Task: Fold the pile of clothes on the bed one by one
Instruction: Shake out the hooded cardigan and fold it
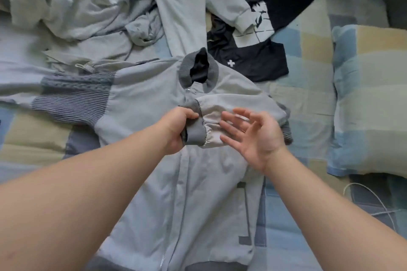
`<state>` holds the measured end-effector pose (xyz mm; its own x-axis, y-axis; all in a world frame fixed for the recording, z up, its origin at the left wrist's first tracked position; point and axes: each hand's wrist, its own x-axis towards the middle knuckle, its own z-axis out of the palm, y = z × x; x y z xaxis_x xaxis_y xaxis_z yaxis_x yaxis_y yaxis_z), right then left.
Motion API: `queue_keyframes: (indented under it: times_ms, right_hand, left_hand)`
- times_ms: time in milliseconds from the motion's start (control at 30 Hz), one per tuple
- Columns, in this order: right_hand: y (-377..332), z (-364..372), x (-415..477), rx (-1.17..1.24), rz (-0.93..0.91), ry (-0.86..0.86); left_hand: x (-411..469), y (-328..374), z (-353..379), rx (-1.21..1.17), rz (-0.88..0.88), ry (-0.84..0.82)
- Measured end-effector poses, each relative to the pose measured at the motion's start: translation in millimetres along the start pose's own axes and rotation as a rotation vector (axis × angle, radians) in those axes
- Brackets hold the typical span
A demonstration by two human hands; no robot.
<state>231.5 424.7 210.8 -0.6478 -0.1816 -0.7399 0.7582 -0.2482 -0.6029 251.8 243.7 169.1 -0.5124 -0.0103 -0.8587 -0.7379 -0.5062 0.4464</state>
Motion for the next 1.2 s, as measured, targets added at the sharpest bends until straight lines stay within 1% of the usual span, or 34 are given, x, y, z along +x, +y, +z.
queue_keyframes:
  times_ms: [67, 133, 167, 233, 300, 400, 533, 600, 700, 800, 900, 1000, 1100, 1200]
  right_hand:
    - [26.4, 52.7, 19.9, -0.264, -0.064, 0.094]
    - [59.6, 109.9, 41.6, -0.562, -0.172, 0.114]
    - [82.0, 146.4, 56.4, -0.701, -0.219, 0.089]
    - [106.6, 191.9, 72.9, -0.929, -0.266, 0.02]
    - [143.3, 256.9, 94.4, -1.051, -0.255, -0.077]
    - [192.8, 345.2, 117.2, -1.118, -0.216, -0.165]
    - [248.8, 445.7, 147.1, -1.093, -0.235, -0.298]
    - [267.4, 486.6, 160.4, -1.139, -0.239, -0.287]
    - [291.5, 532.7, 174.1, -1.298, -0.264, -0.288]
    - [310.8, 565.4, 184.9, -1.386, -0.248, -0.311]
    - [320.0, 585.3, 192.5, -1.359, -0.241, -0.359]
    - [322.6, 585.5, 195.9, -1.314, -0.215, -0.404]
    - [321.7, 580.8, 195.5, -1.292, -0.202, -0.451]
    - [323.2, 581.3, 194.8, -1.279, -0.148, -0.493]
  left_hand:
    - [4.1, 21.3, -57.6, -0.033, 0.034, 0.064]
    - [8.7, 44.6, -120.1, -0.038, 0.074, 0.101]
    - [13.6, 58.6, -162.2, -0.017, 0.12, 0.128]
    - [24.2, 77.9, -212.3, 0.084, 0.234, 0.191]
    - [29.2, 104.0, -282.2, 0.205, 0.321, 0.285]
    - [27.9, 145.0, -367.9, 0.463, 0.426, 0.401]
    - [39.3, 202.8, -471.4, 0.728, 0.577, 0.558]
    - [47.5, 225.4, -516.8, 0.852, 0.594, 0.582]
    - [54.3, 251.0, -572.4, 1.004, 0.6, 0.625]
    - [62.3, 266.9, -614.0, 1.073, 0.605, 0.669]
    - [77.1, 269.2, -632.6, 1.094, 0.587, 0.678]
    - [84.6, 263.5, -633.4, 1.108, 0.565, 0.689]
    - [91.8, 260.1, -643.9, 1.119, 0.501, 0.75]
    - [99.5, 256.7, -652.2, 1.142, 0.455, 0.798]
